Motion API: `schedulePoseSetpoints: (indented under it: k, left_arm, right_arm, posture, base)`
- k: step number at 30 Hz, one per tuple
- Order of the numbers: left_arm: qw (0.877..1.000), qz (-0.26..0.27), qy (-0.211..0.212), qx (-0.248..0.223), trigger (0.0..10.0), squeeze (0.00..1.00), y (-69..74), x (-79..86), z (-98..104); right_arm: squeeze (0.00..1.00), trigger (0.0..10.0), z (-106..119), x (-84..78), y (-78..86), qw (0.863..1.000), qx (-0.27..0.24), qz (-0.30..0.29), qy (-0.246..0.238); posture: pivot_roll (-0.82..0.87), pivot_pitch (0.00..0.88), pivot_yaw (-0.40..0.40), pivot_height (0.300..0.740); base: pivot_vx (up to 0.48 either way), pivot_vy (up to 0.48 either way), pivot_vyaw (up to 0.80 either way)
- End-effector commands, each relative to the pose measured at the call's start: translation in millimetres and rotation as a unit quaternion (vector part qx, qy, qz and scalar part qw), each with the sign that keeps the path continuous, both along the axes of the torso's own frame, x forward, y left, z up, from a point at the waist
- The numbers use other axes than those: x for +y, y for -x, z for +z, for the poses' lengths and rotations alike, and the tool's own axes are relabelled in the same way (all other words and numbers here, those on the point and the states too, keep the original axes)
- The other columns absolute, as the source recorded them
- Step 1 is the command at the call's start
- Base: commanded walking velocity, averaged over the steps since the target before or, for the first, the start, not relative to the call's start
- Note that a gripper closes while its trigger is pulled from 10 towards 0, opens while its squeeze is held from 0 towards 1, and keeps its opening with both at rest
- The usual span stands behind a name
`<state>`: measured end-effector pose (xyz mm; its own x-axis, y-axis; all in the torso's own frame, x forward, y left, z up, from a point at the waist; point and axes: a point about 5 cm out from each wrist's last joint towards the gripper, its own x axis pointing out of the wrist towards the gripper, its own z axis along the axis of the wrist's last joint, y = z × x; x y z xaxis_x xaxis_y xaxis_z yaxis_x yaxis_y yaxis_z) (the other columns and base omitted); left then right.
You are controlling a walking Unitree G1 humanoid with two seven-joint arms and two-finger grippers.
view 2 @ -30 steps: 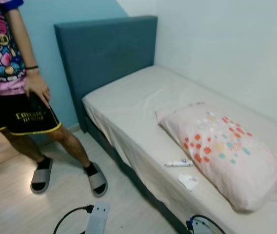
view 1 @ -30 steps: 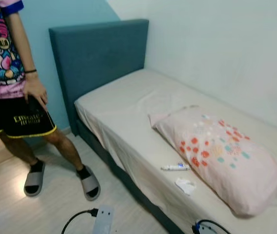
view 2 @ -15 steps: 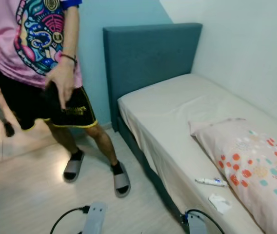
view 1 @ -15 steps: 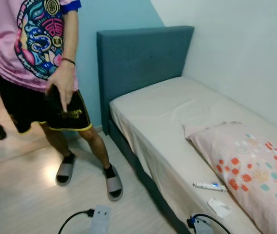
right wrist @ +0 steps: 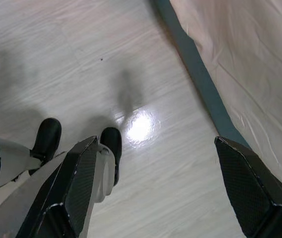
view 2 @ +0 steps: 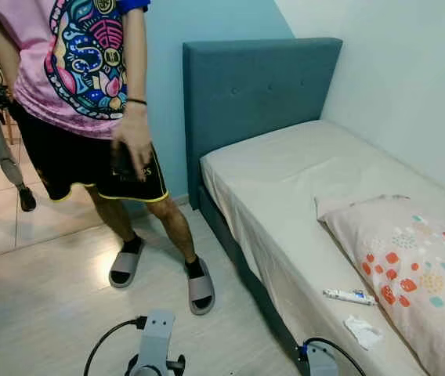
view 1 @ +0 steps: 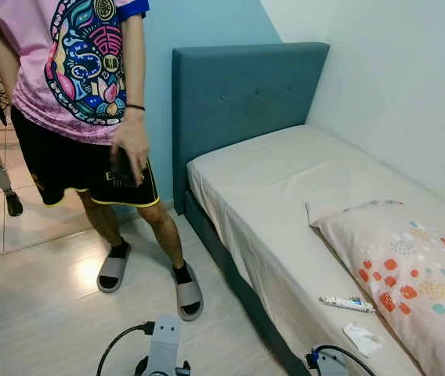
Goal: Clean up the room
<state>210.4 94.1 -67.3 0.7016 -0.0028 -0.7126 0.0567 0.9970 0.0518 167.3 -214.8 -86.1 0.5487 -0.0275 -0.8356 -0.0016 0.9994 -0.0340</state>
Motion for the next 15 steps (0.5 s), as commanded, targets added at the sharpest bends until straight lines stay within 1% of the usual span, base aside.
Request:
schedulePoseSetpoints:
  k: [1, 2, 3, 4, 5, 6, 7, 8, 9, 10, 12, 13, 14, 15]
  left_arm:
    - [1.000, -0.017, 0.017, 0.005, 10.0, 0.00, 8.8, -11.2, -3.0]
    - [0.999, -0.031, 0.019, 0.003, 10.0, 0.00, 7.9, -12.5, -2.4]
    - [0.999, -0.031, 0.019, 0.003, 10.0, 0.00, 7.9, -12.5, -2.4]
    - [0.993, -0.113, -0.039, 0.021, 10.0, 0.00, 6.9, -13.5, -3.6]
    - [0.986, -0.146, -0.070, 0.028, 10.0, 0.00, 6.4, -12.8, -4.1]
    - [0.986, -0.146, -0.070, 0.028, 10.0, 0.00, 6.4, -12.8, -4.1]
    - [0.984, -0.157, -0.081, 0.034, 10.0, 0.00, 6.8, -12.2, -4.8]
    - [0.988, -0.132, -0.072, 0.035, 10.0, 0.00, 8.2, -11.5, -5.4]
    - [0.988, -0.132, -0.072, 0.035, 10.0, 0.00, 8.2, -11.5, -5.4]
    - [0.994, -0.074, -0.074, 0.019, 10.0, 0.00, 9.3, -8.6, -4.9]
    - [0.994, -0.074, -0.074, 0.019, 10.0, 0.00, 9.3, -8.6, -4.9]
    - [0.996, -0.027, -0.090, -0.009, 10.0, 0.00, 9.0, -5.5, -2.5]
    - [0.996, 0.003, -0.084, -0.022, 10.0, 0.00, 9.2, -4.7, -1.1]
    - [0.996, 0.003, -0.084, -0.022, 10.0, 0.00, 9.2, -4.7, -1.1]
  right_arm:
    - [0.00, 10.0, 0.9, -3.5, -0.8, 1.000, 0.000, -0.008, 0.002]
    - [0.00, 10.0, 1.2, -3.9, -1.3, 1.000, 0.000, -0.008, 0.004]
    - [0.00, 10.0, 1.2, -3.9, -1.3, 1.000, 0.000, -0.008, 0.004]
    - [0.00, 10.0, 1.0, -5.0, -0.8, 1.000, 0.004, -0.007, 0.012]
    - [0.00, 10.0, 0.8, -5.2, -0.4, 1.000, 0.005, -0.006, 0.014]
    - [0.00, 10.0, 0.8, -5.2, -0.4, 1.000, 0.005, -0.006, 0.014]
    - [0.00, 10.0, 0.5, -5.4, 0.5, 1.000, 0.006, -0.006, 0.014]
    - [0.00, 10.0, 0.2, -5.7, 1.4, 1.000, 0.006, -0.007, 0.014]
    - [0.00, 10.0, 0.2, -5.7, 1.4, 1.000, 0.006, -0.007, 0.014]
    - [0.00, 10.0, -0.1, -6.5, 2.6, 1.000, 0.006, -0.009, 0.013]
    - [0.00, 10.0, -0.1, -6.5, 2.6, 1.000, 0.006, -0.009, 0.013]
    - [0.00, 10.0, 0.2, -7.2, 2.6, 1.000, 0.004, -0.012, 0.012]
    - [0.00, 10.0, 0.5, -7.6, 2.1, 1.000, 0.002, -0.013, 0.011]
    - [0.00, 10.0, 0.5, -7.6, 2.1, 1.000, 0.002, -0.013, 0.011]
  posture:
    - [0.04, 0.000, -0.108, 0.740]
    - [0.04, 0.000, -0.108, 0.740]
    - [0.04, 0.000, -0.108, 0.740]
    - [0.04, 0.000, -0.108, 0.740]
    - [0.04, 0.000, -0.108, 0.740]
    - [0.04, 0.000, -0.108, 0.740]
    - [0.03, 0.000, -0.100, 0.740]
    - [0.02, 0.000, -0.096, 0.740]
    - [0.02, 0.000, -0.096, 0.740]
    - [0.02, 0.000, -0.097, 0.740]
    - [0.02, 0.000, -0.097, 0.740]
    - [0.02, 0.000, -0.097, 0.740]
    - [0.02, 0.000, -0.098, 0.740]
    - [0.02, 0.000, -0.098, 0.740]
  base:
    - [0.000, 0.000, 0.00]
    - [0.000, 0.000, 0.00]
    - [0.000, 0.000, 0.00]
    - [0.000, 0.000, 0.00]
    - [0.000, 0.000, 0.00]
    - [0.000, 0.000, 0.00]
    - [0.000, 0.000, 0.00]
    - [0.000, 0.000, 0.00]
    - [0.000, 0.000, 0.00]
    - [0.000, 0.000, 0.00]
    - [0.000, 0.000, 0.00]
    - [0.000, 0.000, 0.00]
    - [0.000, 0.000, 0.00]
    - [0.000, 0.000, 0.00]
